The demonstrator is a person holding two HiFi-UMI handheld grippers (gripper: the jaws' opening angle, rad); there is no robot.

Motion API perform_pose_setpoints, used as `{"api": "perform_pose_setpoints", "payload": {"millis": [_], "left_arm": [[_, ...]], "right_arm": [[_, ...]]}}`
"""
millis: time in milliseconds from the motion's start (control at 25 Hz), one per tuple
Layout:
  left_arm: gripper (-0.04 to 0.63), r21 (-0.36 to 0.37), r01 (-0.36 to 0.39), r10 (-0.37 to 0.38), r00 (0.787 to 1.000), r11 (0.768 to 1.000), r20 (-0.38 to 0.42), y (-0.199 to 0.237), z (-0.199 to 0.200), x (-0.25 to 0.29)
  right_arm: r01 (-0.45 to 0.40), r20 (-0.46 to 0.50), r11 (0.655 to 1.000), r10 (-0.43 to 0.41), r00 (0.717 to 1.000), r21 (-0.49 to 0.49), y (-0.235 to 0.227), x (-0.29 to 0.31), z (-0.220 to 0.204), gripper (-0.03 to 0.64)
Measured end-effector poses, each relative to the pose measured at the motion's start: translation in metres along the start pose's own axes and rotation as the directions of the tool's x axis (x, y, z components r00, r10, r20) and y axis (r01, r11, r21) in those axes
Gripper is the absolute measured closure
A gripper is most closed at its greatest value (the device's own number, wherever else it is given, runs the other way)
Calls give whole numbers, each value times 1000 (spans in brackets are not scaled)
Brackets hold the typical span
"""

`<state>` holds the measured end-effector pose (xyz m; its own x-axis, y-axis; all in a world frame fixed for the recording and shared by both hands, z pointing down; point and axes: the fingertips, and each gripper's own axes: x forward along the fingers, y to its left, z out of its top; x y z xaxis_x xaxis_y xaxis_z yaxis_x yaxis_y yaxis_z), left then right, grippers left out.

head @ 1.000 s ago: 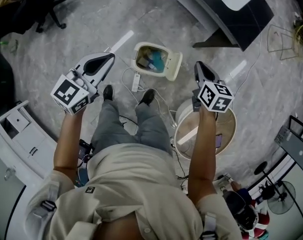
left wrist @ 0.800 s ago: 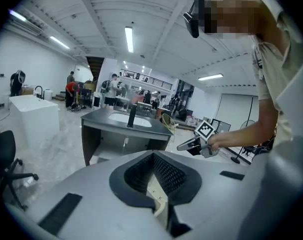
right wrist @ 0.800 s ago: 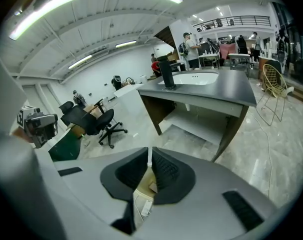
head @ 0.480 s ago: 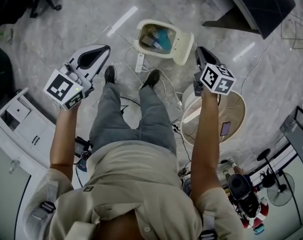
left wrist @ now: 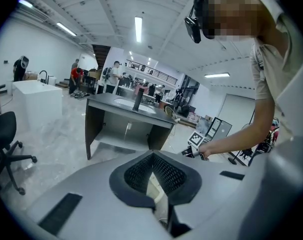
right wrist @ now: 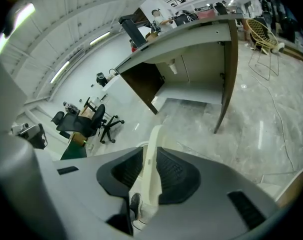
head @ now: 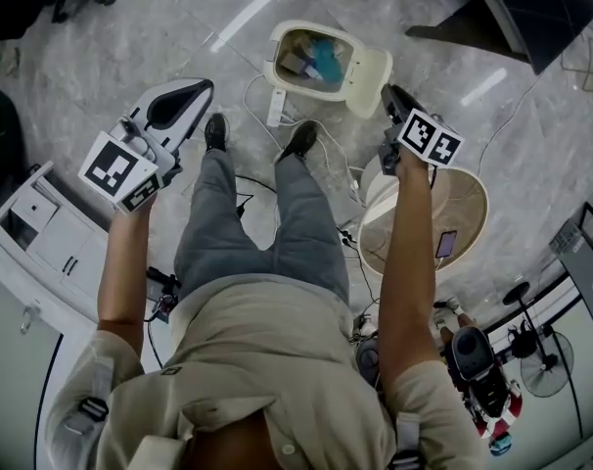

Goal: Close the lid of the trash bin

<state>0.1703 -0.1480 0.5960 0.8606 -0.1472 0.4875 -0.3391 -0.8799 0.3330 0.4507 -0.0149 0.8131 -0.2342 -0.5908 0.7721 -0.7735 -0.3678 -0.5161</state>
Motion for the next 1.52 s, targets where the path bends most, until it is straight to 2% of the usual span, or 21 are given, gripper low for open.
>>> {"api": "perform_pose_setpoints", "payload": {"millis": [280, 760, 1280, 1520], "left_arm": [[579, -16, -7, 6, 1000, 1000, -6, 11, -9, -4], [580, -55, -29, 29, 1000, 998, 4, 39, -27, -26], [580, -101, -89, 92, 996, 991, 22, 96, -56, -71], [580, -102, -73, 75, 997, 992, 9, 113, -69, -91]], "right_arm": [[-42, -3, 991, 42, 999, 125, -2, 18, -16, 521], [-94, -65, 994, 98, 993, 55, 57, 61, -28, 522], [-71, -139, 997, 70, 988, -9, 103, 116, -46, 523], [-63, -169, 997, 56, 984, -39, 126, 144, -57, 526]]}}
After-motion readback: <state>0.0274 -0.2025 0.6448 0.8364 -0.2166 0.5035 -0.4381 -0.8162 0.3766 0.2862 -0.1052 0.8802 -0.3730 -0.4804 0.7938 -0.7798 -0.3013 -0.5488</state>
